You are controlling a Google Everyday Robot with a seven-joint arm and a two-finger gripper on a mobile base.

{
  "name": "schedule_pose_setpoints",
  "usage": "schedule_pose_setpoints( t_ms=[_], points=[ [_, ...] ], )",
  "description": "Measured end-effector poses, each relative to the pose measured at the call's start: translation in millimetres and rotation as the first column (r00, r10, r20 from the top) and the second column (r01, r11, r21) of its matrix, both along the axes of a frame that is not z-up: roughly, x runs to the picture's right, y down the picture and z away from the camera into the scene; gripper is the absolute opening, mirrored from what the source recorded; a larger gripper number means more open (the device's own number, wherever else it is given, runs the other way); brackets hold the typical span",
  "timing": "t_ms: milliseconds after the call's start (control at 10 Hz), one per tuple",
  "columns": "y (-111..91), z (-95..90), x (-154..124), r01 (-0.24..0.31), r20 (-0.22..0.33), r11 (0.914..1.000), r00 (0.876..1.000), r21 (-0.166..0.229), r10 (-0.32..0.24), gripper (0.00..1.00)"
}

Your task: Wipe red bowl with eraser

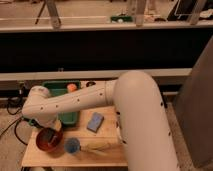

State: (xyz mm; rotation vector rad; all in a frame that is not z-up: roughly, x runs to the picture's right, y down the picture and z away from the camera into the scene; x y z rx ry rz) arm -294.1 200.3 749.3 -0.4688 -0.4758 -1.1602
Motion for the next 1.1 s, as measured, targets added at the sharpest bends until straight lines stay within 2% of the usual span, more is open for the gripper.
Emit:
schedule_pose_setpoints(
  t_ms=[400,600,900,1100],
  points=[
    [17.1,-6.6,-7.5,0.029,0.052,0.9984,0.998,-0.048,-0.027,0.00],
    [28.3,-16.5,-6.9,0.045,0.070,0.9968,0.997,-0.066,-0.040,0.00],
    [30.4,-22.9,3.0,0.050,0.063,0.9966,0.997,-0.066,-0.046,0.00],
    [26.5,-20.0,23.6,0.028,0.022,0.9978,0.999,-0.060,-0.026,0.00]
  ],
)
